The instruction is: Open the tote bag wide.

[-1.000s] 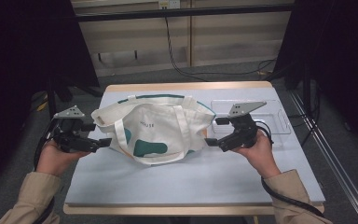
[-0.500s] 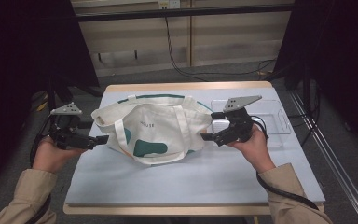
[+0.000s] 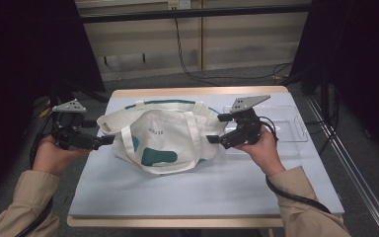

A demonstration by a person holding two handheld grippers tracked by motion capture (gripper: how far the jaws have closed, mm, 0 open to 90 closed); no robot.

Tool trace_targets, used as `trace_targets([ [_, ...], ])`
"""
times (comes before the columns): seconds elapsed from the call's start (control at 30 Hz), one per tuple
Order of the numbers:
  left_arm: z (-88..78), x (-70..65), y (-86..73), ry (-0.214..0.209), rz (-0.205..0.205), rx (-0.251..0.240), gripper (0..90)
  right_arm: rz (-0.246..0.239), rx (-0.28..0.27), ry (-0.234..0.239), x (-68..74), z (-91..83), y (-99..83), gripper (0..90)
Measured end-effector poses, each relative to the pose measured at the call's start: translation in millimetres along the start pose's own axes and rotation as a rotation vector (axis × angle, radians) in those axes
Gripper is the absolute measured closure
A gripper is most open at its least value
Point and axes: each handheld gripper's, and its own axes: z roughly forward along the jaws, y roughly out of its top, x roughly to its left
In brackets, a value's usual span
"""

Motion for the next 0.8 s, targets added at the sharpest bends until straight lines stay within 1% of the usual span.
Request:
trace_targets([
  [0.1,0.3,1.5,3.0,0.002,-0.011,0.002,7.9,-0.004,0.0,0.0,-0.7,1.6,2.5,11.9],
  [0.13,0.5,2.4,4.4,0.007,0.002,0.006,7.9,-0.006,0.002,-0.002,-1.0,2.4,3.0,12.0],
  [0.23,2.3,3.9,7.6,0.006,-0.01,0.003,7.9,-0.008,0.002,0.0,-1.3,5.0,4.4,12.4],
  [0.27,3.2,4.9,8.9,0.008,-0.002,0.003,7.9,-0.011,0.004,-0.003,-1.2,5.6,4.9,12.5],
  [0.33,5.0,7.3,11.3,-0.001,-0.006,0.0,8.0,-0.011,0.005,-0.002,-1.3,7.0,6.0,12.9],
  [0.37,5.6,8.3,12.7,0.006,-0.02,0.004,7.9,-0.013,0.005,-0.002,-1.1,7.7,6.5,13.0],
  [0.4,6.4,10.2,14.1,0.006,-0.018,0.005,7.8,-0.017,0.005,-0.001,-1.1,8.5,7.0,13.4],
  [0.43,7.1,11.8,15.6,0.002,-0.017,0.007,7.9,-0.017,0.007,0.003,-0.7,9.1,7.6,13.5],
  [0.47,8.0,12.8,17.0,-0.01,-0.027,0.005,8.6,-0.024,0.009,0.0,-0.6,10.1,8.0,13.7],
  [0.57,10.0,15.2,20.5,-0.015,-0.034,0.018,9.9,-0.032,0.012,0.004,-0.1,12.3,9.0,14.5],
  [0.6,10.8,15.5,21.7,-0.013,-0.023,0.017,9.9,-0.032,0.012,0.001,-0.1,12.6,9.3,14.6],
  [0.63,11.2,15.6,23.1,-0.01,-0.02,0.022,10.1,-0.035,0.01,0.002,-0.6,13.1,9.7,14.6],
  [0.7,12.6,15.8,24.7,-0.017,-0.019,0.025,10.3,-0.035,0.01,0.003,-0.8,13.2,10.3,14.6],
  [0.73,14.2,16.0,26.8,-0.018,-0.005,0.026,10.9,-0.037,0.008,-0.001,-0.7,13.7,11.3,14.6],
  [0.8,17.1,15.1,28.8,-0.023,0.0,0.029,12.3,-0.043,0.013,-0.008,-0.8,14.2,12.4,14.3],
])
